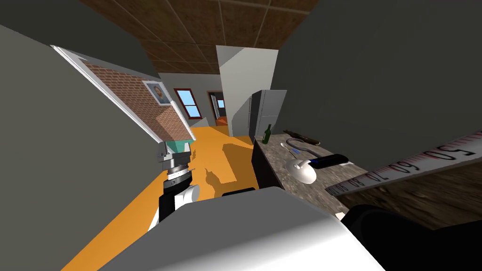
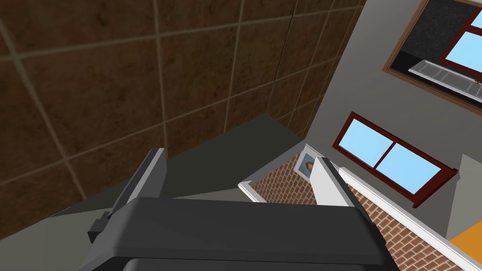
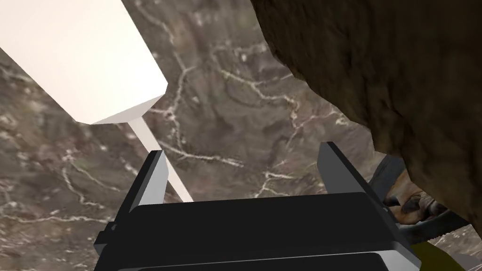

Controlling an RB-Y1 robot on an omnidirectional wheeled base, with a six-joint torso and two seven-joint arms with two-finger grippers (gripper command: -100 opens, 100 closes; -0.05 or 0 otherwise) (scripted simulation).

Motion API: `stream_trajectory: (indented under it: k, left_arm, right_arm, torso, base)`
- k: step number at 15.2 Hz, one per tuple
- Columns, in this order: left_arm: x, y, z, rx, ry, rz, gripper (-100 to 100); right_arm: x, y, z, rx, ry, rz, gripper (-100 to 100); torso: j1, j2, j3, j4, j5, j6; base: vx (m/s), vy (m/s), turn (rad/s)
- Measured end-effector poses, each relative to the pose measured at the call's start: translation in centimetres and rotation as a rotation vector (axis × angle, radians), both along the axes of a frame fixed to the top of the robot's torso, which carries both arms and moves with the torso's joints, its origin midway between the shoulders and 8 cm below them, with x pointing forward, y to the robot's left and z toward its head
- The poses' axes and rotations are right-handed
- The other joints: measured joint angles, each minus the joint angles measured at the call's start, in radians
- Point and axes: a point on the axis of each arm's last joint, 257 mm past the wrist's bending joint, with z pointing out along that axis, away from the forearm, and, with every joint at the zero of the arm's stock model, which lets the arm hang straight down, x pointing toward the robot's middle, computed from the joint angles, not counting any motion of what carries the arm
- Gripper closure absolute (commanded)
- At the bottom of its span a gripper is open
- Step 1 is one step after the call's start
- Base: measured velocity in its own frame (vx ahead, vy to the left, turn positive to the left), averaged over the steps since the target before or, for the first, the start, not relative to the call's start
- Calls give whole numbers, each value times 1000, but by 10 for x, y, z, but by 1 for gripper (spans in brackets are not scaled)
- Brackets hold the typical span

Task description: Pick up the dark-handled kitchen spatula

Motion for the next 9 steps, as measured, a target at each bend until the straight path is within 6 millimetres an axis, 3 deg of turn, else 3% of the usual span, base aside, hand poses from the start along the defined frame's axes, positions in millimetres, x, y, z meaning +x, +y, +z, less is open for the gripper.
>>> stream_trajectory:
  k: [9]
  left_arm:
    - [0,0,0,0,0,0,0]
  right_arm:
    - [-5,43,-7,135,12,164,-100]
  torso:
    - [0,0,0,0,0,0]
  base:
    - [-32,-8,52]
